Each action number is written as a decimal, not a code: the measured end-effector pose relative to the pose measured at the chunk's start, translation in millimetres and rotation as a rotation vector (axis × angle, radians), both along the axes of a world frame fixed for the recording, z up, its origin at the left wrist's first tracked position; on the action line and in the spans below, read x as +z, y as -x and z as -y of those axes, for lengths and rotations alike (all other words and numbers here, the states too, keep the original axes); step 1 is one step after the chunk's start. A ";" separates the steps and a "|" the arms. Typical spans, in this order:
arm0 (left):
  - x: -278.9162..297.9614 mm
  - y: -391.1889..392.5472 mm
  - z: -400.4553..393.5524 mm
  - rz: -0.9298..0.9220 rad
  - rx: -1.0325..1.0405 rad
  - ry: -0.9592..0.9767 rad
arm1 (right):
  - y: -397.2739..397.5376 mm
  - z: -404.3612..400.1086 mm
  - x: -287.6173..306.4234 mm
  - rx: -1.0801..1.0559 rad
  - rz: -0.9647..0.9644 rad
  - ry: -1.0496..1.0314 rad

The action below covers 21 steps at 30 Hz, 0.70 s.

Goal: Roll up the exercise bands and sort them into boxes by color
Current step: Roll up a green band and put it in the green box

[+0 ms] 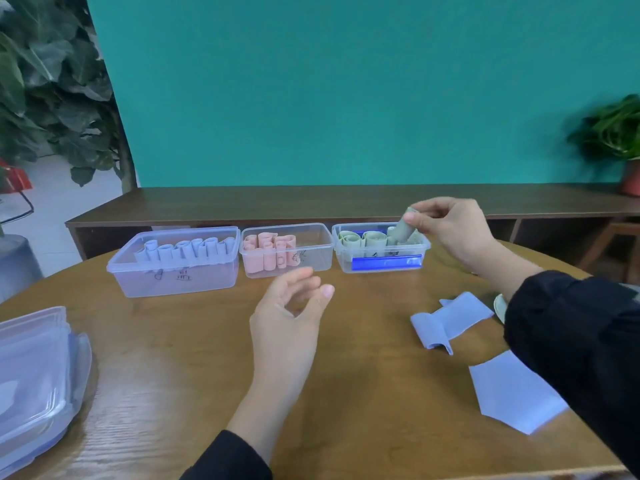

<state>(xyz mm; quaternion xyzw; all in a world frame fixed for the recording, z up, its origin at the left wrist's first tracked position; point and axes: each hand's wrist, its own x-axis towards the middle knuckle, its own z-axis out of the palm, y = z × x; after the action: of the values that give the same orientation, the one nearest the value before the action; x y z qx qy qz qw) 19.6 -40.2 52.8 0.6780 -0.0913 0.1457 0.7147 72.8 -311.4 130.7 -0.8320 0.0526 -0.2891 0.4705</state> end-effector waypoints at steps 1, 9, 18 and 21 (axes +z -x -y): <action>2.6 -5.0 1.3 0.005 -0.003 -0.012 | -9.1 10.1 0.5 -0.032 -0.024 0.028; 5.3 -36.0 16.7 -0.021 -0.080 -0.134 | -71.3 36.1 -2.6 -0.082 -0.191 0.225; -13.2 -49.6 27.5 -0.109 -0.056 -0.145 | -124.8 -6.3 -24.1 0.019 -0.340 0.258; -13.3 -48.7 28.6 -0.102 -0.055 -0.155 | -132.5 -17.1 -29.8 -0.002 -0.399 0.280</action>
<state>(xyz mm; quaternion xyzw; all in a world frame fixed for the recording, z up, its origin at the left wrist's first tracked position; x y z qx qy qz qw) 68.3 -68.8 39.5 0.7352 -0.0842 0.0839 0.6674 205.3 -294.4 100.9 -0.9298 0.1045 -0.1241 0.3305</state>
